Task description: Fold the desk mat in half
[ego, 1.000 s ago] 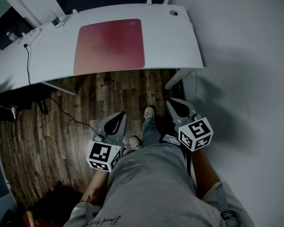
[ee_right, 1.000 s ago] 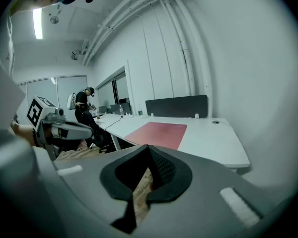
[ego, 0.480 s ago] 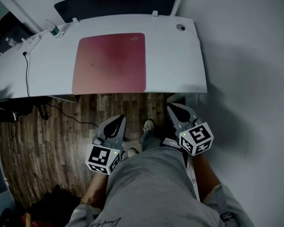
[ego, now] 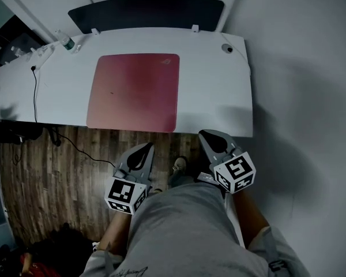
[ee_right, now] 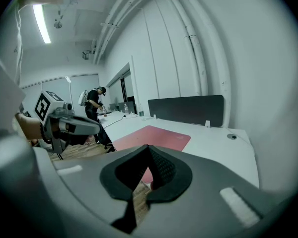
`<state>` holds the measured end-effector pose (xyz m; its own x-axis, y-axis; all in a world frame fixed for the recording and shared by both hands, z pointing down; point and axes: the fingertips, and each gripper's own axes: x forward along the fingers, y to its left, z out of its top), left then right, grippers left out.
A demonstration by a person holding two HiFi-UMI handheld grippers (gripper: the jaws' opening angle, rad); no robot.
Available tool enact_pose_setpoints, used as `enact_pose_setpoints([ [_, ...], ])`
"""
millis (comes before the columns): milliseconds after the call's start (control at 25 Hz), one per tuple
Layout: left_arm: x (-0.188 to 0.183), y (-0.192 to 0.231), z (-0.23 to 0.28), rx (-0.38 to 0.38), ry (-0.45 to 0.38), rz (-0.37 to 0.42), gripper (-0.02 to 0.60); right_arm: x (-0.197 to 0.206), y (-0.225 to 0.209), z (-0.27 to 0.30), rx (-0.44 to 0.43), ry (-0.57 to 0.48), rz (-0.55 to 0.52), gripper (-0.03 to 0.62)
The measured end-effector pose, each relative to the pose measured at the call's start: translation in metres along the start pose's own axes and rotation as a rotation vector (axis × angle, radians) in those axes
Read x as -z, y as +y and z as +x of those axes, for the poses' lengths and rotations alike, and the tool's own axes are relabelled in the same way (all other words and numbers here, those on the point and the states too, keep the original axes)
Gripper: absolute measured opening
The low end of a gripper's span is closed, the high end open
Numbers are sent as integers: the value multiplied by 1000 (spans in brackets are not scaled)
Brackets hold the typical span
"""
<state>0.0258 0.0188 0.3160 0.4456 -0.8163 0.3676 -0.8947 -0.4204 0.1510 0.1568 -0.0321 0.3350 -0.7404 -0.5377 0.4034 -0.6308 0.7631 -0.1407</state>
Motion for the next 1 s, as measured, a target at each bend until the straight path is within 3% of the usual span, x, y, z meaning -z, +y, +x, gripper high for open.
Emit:
enact_pose_setpoints([
  [480,-3,10,14,-25,24,14,20,7,-15,13,-31,23,14,6],
  [1000,9,27,32,68,100,80,20,20,-17,27,36,39,68,6],
])
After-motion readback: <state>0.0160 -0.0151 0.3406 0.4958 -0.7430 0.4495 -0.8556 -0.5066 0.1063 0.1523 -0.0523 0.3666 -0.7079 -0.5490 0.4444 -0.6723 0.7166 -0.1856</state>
